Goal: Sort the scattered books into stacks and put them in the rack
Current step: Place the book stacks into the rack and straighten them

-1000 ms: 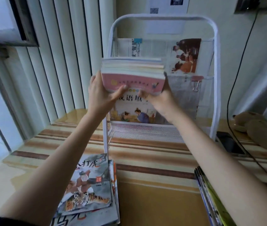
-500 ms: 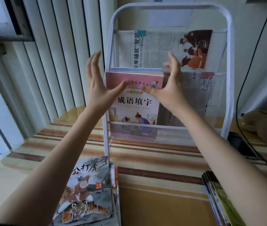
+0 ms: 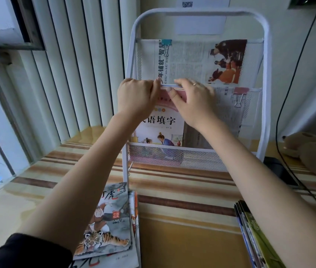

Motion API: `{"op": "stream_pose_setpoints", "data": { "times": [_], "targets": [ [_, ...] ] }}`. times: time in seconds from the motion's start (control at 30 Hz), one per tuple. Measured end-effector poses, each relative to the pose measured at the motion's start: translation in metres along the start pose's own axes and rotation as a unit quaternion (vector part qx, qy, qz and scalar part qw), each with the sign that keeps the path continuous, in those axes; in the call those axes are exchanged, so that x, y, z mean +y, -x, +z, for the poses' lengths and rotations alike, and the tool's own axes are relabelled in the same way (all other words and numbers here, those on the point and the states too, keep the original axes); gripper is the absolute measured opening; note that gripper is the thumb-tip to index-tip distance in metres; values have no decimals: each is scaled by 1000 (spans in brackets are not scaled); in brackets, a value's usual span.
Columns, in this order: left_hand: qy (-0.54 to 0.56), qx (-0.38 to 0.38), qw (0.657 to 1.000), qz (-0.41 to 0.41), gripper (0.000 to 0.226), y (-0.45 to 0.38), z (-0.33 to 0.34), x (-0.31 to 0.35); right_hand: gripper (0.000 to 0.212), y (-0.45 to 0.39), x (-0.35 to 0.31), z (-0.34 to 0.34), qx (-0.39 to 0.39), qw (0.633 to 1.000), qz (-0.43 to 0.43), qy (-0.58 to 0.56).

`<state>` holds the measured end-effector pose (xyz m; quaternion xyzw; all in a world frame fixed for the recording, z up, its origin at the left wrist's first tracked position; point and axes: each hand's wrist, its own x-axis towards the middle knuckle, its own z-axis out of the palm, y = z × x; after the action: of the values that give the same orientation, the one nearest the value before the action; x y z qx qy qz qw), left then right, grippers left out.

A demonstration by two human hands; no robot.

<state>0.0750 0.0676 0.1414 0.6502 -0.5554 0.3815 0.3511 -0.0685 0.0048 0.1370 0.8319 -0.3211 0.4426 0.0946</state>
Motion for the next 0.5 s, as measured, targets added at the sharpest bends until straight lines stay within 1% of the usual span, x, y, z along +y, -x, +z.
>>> {"op": "stream_pose_setpoints", "data": {
  "times": [0.03,0.13,0.17,0.2,0.27,0.33,0.4,0.5],
  "targets": [
    [-4,-9,1000,9,61,0,0,-1,53,-3,-1,-4,-14,1000,-5,11],
    [-23,5,999,29,49,3,1,-4,41,-10,1,-20,-69,998,3,-3],
    [-25,2,999,35,47,3,3,-4,36,-10,-1,-23,-84,996,1,6],
    [-25,-8,999,40,47,2,4,-4,35,-7,-6,-24,-92,995,-16,39],
    [-26,-36,998,49,48,0,3,-7,47,2,-20,-16,-97,987,-56,117],
    [-33,-59,996,51,52,-1,0,-9,55,7,-30,-9,-89,984,-56,141],
    [-35,-77,996,40,52,-4,-2,-7,54,6,-34,-7,-90,985,-41,138],
    [-59,-130,990,15,51,-3,-4,0,51,10,-36,-10,-76,987,-19,141]
  ]
}}
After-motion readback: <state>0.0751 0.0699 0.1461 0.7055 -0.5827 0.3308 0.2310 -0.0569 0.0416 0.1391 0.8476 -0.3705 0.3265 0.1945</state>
